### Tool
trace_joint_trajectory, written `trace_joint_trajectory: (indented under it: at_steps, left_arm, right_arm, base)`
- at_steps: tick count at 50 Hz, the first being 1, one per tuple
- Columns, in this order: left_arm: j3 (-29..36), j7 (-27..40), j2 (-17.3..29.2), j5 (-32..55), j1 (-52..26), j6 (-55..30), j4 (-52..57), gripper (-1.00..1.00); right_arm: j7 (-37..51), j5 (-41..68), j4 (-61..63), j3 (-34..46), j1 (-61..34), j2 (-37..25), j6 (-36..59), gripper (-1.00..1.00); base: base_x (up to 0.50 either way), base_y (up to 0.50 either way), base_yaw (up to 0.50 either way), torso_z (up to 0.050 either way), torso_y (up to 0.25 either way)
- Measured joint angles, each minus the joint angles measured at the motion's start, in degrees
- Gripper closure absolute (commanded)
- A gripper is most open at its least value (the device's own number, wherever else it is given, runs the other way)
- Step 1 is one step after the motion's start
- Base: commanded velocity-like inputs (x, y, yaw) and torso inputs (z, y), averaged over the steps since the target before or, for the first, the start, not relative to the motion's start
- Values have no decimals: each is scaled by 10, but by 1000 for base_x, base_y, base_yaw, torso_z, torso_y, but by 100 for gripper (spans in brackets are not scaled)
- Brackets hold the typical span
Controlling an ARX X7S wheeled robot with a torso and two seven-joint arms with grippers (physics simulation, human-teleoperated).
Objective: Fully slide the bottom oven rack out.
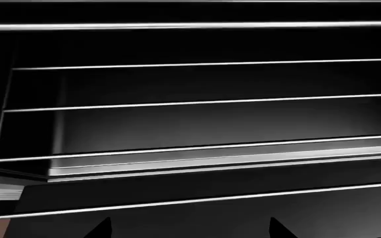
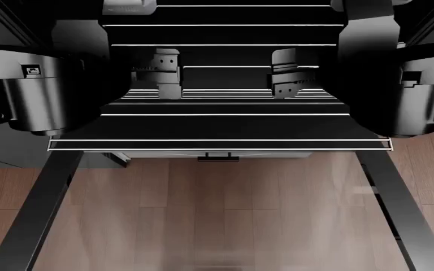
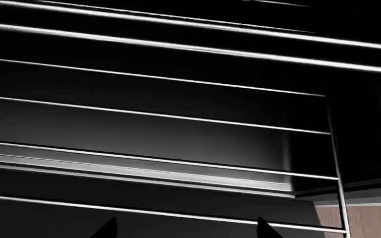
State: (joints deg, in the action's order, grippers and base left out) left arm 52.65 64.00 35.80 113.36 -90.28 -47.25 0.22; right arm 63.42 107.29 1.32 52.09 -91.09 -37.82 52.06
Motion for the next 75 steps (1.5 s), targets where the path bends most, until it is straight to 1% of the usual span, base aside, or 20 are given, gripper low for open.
trace_joint_trajectory:
  at_steps: [35, 75]
  left_arm:
    - [18, 0, -2, -31, 34, 17, -8, -100]
    - [35, -6, 3, -36, 62, 16, -18, -100]
  right_arm:
    - [-44, -64, -29, 24, 34, 9, -16, -100]
    - [-64, -85, -50, 43, 73, 17, -27, -100]
  base:
    - [0, 0, 0, 0, 0]
    - [0, 0, 0, 0, 0]
